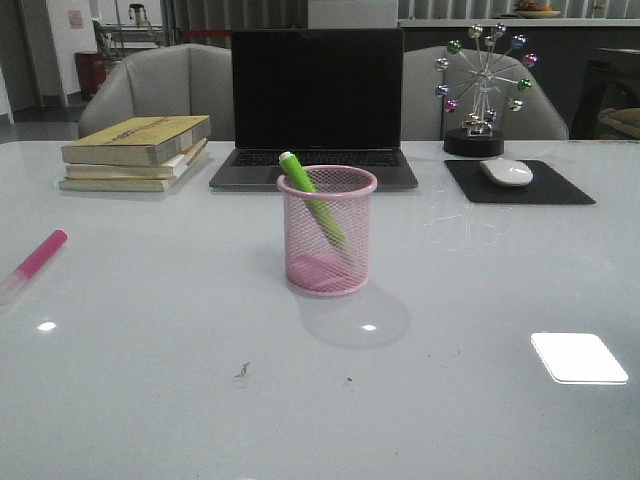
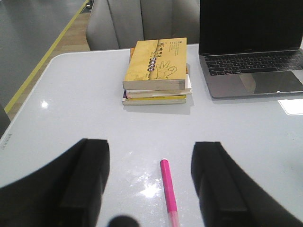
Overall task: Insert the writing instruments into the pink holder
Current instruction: 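Withdraw the right gripper away from the holder, then move the left gripper down onto the pink marker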
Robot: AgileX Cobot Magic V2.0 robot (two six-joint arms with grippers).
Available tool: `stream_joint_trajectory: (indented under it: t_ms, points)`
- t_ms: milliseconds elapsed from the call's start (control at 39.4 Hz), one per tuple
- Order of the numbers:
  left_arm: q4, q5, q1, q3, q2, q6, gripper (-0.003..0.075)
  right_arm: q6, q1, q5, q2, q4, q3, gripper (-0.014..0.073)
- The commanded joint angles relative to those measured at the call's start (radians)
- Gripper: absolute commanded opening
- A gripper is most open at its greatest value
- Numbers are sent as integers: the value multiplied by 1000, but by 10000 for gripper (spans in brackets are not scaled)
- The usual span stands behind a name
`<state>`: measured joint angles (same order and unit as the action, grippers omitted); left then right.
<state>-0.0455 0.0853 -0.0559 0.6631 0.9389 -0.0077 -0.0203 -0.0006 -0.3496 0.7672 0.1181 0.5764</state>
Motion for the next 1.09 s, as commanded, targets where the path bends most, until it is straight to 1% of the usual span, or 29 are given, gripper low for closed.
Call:
stream_joint_trajectory:
  t_ms: [0,76,203,457,584,762,940,1067]
  points:
    - [9,-105,-5,37,-9,-5,447,6,-6,72,-10,19,29,377]
    - [11,-102,-5,45,-7,-5,447,6,-6,72,-10,19,29,377]
    - [11,-30,-5,110,30,-5,447,6,-6,72,-10,19,29,377]
    - [59,82,-5,324,220,-5,447,6,-6,72,-10,19,29,377]
    - [59,130,-5,418,326,-5,447,6,-6,72,-10,19,29,377]
    - [61,130,-5,474,482,-5,447,6,-6,72,-10,19,29,377]
    - [77,116,-5,476,617,-5,447,6,-6,72,-10,19,29,377]
    - [77,76,-5,476,691,-5,447,6,-6,72,-10,19,29,377]
